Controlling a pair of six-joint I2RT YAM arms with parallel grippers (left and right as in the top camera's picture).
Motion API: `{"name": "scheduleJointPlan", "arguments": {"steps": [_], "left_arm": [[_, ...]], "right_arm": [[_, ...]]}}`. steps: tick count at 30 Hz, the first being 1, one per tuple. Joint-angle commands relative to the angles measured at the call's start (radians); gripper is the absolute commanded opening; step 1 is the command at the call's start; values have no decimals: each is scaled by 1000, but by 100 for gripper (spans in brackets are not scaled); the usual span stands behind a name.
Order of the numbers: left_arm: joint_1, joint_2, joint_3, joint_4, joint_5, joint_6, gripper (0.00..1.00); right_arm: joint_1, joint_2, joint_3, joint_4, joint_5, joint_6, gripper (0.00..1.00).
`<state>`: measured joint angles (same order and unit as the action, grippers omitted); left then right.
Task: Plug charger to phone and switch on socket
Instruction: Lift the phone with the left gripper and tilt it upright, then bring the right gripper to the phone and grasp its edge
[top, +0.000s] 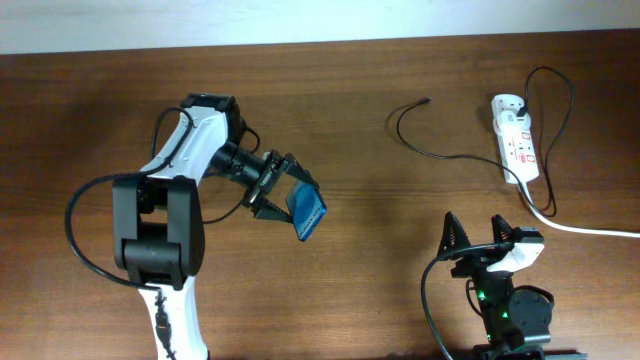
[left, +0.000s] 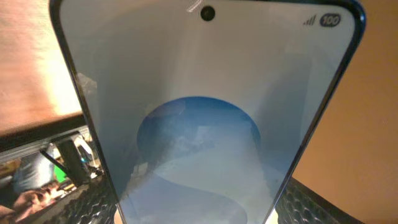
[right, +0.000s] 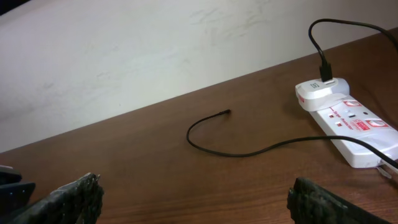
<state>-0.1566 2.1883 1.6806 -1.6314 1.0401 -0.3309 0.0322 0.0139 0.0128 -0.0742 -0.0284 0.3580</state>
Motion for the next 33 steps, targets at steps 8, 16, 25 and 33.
{"name": "scheduleJointPlan", "arguments": {"steps": [8, 16, 25, 33], "left_arm": [[-2, 5, 18, -58, 80, 57, 49], [-2, 5, 18, -58, 82, 72, 49], [-2, 5, 18, -34, 82, 79, 49], [-2, 5, 18, 79, 83, 27, 49]], "right_arm": [[-6, -6, -7, -1, -9, -10, 99], [-6, -6, -7, 1, 96, -10, 99], [-6, -6, -7, 43, -681, 701, 98], [-6, 105, 158, -89, -528, 417, 98]]}}
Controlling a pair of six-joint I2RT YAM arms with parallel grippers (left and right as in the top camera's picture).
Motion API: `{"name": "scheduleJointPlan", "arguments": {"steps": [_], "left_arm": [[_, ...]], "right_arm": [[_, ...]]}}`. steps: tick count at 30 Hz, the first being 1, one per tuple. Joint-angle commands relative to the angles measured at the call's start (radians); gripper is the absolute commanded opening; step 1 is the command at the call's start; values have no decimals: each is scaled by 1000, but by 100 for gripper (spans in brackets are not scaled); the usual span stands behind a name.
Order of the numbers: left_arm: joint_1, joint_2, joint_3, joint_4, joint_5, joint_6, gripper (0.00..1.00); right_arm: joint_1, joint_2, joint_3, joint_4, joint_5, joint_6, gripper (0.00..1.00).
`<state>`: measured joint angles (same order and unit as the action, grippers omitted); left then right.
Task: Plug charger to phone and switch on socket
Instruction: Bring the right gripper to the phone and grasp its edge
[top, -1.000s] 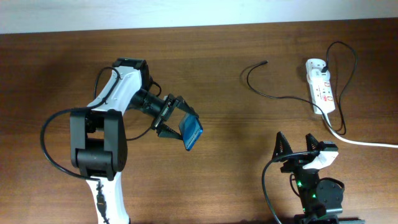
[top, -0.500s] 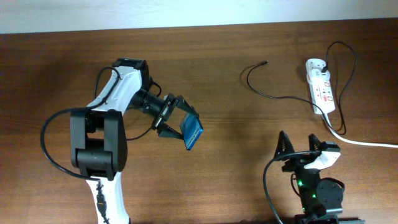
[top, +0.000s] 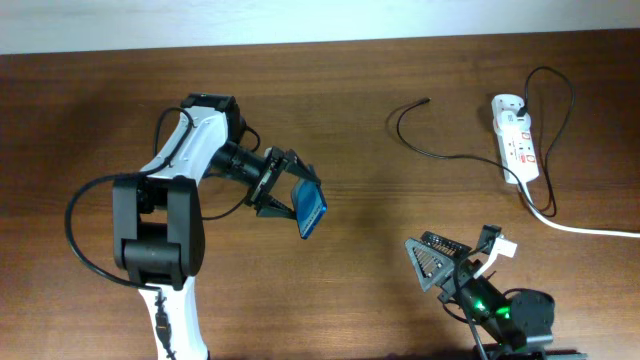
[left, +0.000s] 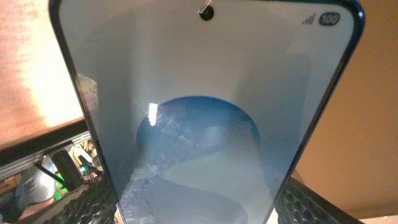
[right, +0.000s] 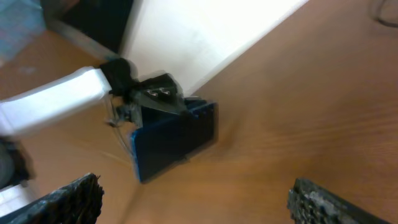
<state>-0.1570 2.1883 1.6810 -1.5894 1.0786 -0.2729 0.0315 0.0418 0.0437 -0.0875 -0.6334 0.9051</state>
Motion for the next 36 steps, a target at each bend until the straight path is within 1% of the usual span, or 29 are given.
{"name": "scheduleJointPlan", "arguments": {"steps": [1, 2, 4, 6, 7, 8, 9, 10, 12, 13, 15, 16, 18, 21, 23, 26, 27, 28, 30, 32, 34, 36], "left_arm": [[-2, 5, 18, 58, 45, -53, 49], [-2, 5, 18, 74, 55, -64, 49], [-2, 5, 18, 110, 100, -75, 48], [-2, 5, 18, 139, 130, -78, 48], [-2, 5, 18, 150, 135, -83, 48], [-2, 5, 18, 183, 135, -105, 48], [-2, 5, 18, 223, 135, -135, 48], [-2, 5, 18, 254, 135, -163, 48], [-2, 5, 18, 312, 135, -208, 48], [-2, 5, 18, 320, 138, -211, 48], [-2, 5, 18, 321, 139, -212, 48], [-2, 5, 18, 321, 148, -212, 48], [-2, 5, 18, 321, 180, -212, 48], [-2, 5, 18, 321, 183, -212, 48], [-2, 5, 18, 320, 184, -212, 49], [-2, 5, 18, 320, 227, -212, 48], [-2, 5, 18, 320, 227, -212, 48], [-2, 5, 18, 320, 227, -212, 48], [-2, 5, 18, 318, 227, -212, 48], [-2, 5, 18, 318, 222, -212, 48], [-2, 5, 18, 318, 200, -212, 49], [-3, 5, 18, 318, 197, -212, 48]], "right_arm": [[-5, 126, 187, -121, 103, -172, 98], [-5, 211, 283, -183, 130, -221, 98], [-4, 374, 457, -303, 153, -274, 98], [3, 544, 630, -432, 149, -277, 99], [32, 628, 712, -486, 149, -277, 99], [91, 707, 782, -512, 162, -277, 99], [145, 752, 812, -510, 201, -277, 99], [220, 797, 833, -505, 279, -275, 99], [433, 890, 837, -478, 525, -225, 99], [518, 933, 837, -451, 612, -212, 99], [624, 996, 837, -375, 724, -212, 98], [677, 1042, 837, -307, 791, -213, 99], [703, 1103, 837, -246, 841, -213, 99], [703, 1224, 837, -118, 773, -213, 99], [703, 1283, 837, -60, 765, -213, 99], [703, 1344, 837, 14, 765, -213, 100], [703, 1362, 837, 37, 766, -213, 98], [703, 1382, 837, 64, 769, -213, 93], [703, 1415, 837, 83, 778, -213, 88], [700, 1433, 837, 93, 780, -213, 74], [702, 1433, 837, 123, 780, -213, 69], [702, 1433, 837, 129, 780, -213, 57]]}}
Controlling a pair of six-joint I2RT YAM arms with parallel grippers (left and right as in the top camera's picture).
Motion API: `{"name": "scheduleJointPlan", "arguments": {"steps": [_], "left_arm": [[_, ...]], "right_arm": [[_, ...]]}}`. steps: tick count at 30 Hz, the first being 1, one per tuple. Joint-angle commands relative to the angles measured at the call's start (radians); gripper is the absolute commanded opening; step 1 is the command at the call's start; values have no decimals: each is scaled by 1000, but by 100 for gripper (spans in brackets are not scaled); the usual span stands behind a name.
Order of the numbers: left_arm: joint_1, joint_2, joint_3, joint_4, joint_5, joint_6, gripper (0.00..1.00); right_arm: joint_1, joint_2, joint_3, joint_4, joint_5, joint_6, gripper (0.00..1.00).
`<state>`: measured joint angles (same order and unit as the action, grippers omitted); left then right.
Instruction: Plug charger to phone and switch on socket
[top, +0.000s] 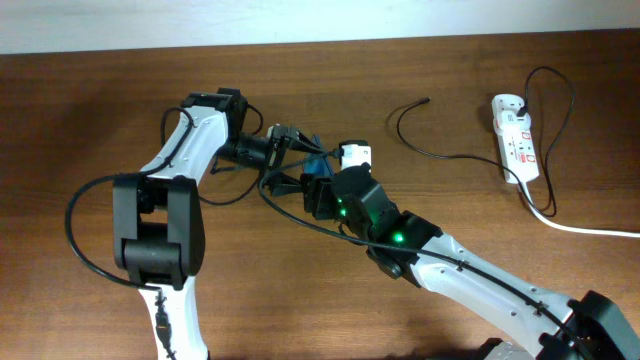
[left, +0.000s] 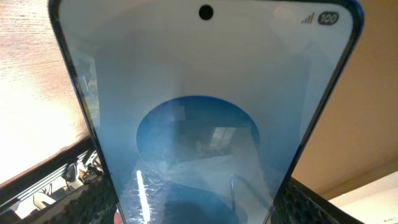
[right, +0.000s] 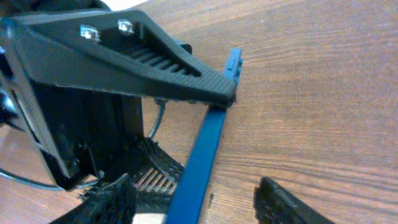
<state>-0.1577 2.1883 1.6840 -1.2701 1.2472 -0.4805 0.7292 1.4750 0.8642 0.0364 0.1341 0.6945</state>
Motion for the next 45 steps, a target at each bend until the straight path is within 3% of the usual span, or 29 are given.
{"name": "scheduleJointPlan", "arguments": {"steps": [1, 4, 21, 23, 25, 26, 30, 35, 37, 40, 45], "left_arm": [[-3, 5, 15, -1, 28, -4, 49], [-3, 5, 15, -2, 20, -4, 49], [-30, 5, 15, 2, -24, -5, 52], [-30, 5, 15, 2, -24, -5, 66], [-29, 5, 15, 2, -24, -5, 94], [-29, 5, 15, 2, -24, -5, 99], [-4, 5, 33, 3, -55, -4, 99], [105, -85, 276, -17, -283, 8, 99], [162, -185, 386, -77, -482, 63, 99], [249, -418, 422, -172, -748, 193, 99], [394, -856, 389, -289, -1101, 218, 100]], "right_arm": [[4, 0, 16, 5, 12, -2, 52], [4, 0, 16, 5, 0, -2, 39], [3, 0, 16, 6, -154, -2, 6], [3, 0, 16, 6, -153, -2, 4], [3, 0, 16, 7, -150, -2, 4], [2, 0, 16, 10, -149, -2, 4], [-39, -1, 17, 18, -153, -2, 4], [-148, -7, 17, 17, -196, 16, 4], [-208, -18, 17, 16, -262, 77, 4], [-299, -17, 17, 13, -418, 251, 4], [-312, -17, 17, 13, -532, 340, 4]]}}
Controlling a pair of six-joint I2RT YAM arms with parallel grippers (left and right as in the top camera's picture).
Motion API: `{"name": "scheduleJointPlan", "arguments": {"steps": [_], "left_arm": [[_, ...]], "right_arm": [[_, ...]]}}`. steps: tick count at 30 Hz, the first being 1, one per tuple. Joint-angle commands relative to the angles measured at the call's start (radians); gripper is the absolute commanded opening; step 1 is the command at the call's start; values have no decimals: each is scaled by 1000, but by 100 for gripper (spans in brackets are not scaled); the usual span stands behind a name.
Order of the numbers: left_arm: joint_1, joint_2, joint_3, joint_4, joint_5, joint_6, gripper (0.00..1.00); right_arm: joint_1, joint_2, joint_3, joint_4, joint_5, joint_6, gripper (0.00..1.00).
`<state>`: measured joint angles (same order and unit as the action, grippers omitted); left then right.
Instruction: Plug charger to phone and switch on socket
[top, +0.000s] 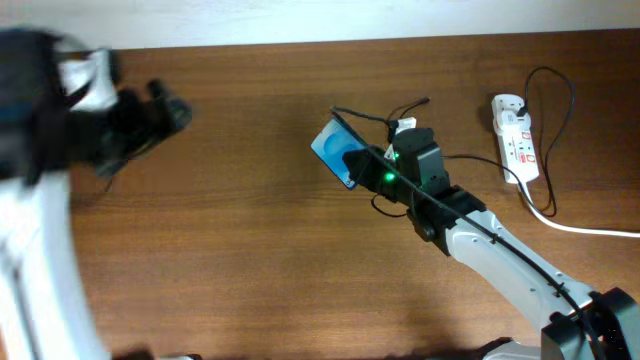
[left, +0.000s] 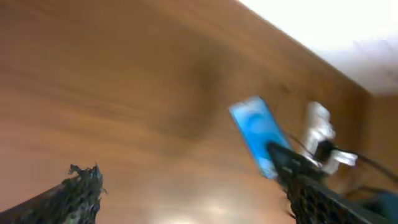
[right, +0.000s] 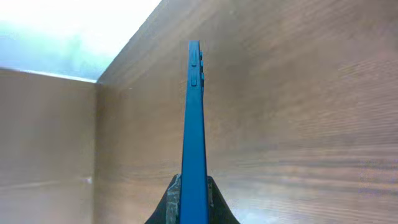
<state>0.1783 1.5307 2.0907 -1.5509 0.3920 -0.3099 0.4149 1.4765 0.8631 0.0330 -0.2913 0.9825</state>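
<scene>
The blue phone (top: 338, 155) is off the table at centre, with my right gripper (top: 362, 165) shut on its lower end. In the right wrist view the phone (right: 194, 112) stands edge-on, side buttons up, between the shut fingers (right: 177, 193). The black charger cable's free tip (top: 425, 101) lies just right of the phone. The cable runs to the white power strip (top: 517, 135) at far right. My left gripper (top: 150, 115) is blurred at far left; its wrist view shows it open (left: 186, 174) and empty, the phone (left: 255, 127) far ahead.
A white mains lead (top: 590, 228) leaves the power strip toward the right edge. The wooden table (top: 220, 250) meets a white wall along the back. My right arm (top: 500, 250) stretches diagonally from the near right corner.
The phone has passed from my left gripper to my right one, and sits further right, near the cable tip. The left gripper is open and has drawn back to the far left.
My left gripper held the phone over the table's centre-left while the right gripper sat open near the front right. The right gripper then faced the phone, then had its fingers either side of it. Now the right alone holds it.
</scene>
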Motion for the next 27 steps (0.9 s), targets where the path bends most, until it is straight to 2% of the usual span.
{"name": "scheduleJointPlan", "arguments": {"steps": [1, 3, 5, 7, 9, 10, 11, 12, 14, 16, 20, 22, 24, 26, 27], "left_arm": [[86, -308, -59, 11, -305, 47, 100], [134, -537, -216, 76, -341, 47, 99], [147, -803, -535, 230, -364, 34, 99], [147, -962, -832, 402, -362, -69, 99], [147, -1031, -1090, 573, -277, -166, 99], [147, -1030, -1242, 717, -115, -225, 99], [147, -997, -1395, 917, 79, -302, 99], [147, -960, -1483, 1059, 176, -364, 99], [132, -736, -1675, 1509, 371, -645, 99], [69, -542, -1684, 1683, 419, -756, 99], [-225, -118, -1666, 2287, 399, -1084, 99], [-308, 13, -1642, 2407, 381, -1216, 100], [-366, 109, -1625, 2414, 391, -1383, 98], [-394, 135, -1625, 2414, 396, -1472, 94], [-394, 135, -1625, 2421, 396, -1500, 88]], "right_arm": [[3, -19, 18, 16, -127, 51, 4], [3, -19, 18, 16, -148, 51, 4], [2, -19, 18, 16, -192, 51, 4], [2, -19, 18, 16, -240, 43, 4], [-3, -19, 18, 16, -257, 44, 4], [-14, -19, 18, 16, -261, 44, 4], [-27, -19, 18, 16, -264, 45, 4], [-42, -19, 18, 16, -267, 45, 4], [-80, -19, 18, 9, -269, 48, 4], [-92, -19, 18, 9, -253, 58, 4], [-51, -15, 18, 10, -155, 194, 4], [-26, -15, 18, 26, -145, 257, 4], [-6, -15, 18, 70, -146, 257, 4], [19, -15, 18, 95, -152, 257, 4], [31, -15, 18, 95, -151, 257, 4]]}}
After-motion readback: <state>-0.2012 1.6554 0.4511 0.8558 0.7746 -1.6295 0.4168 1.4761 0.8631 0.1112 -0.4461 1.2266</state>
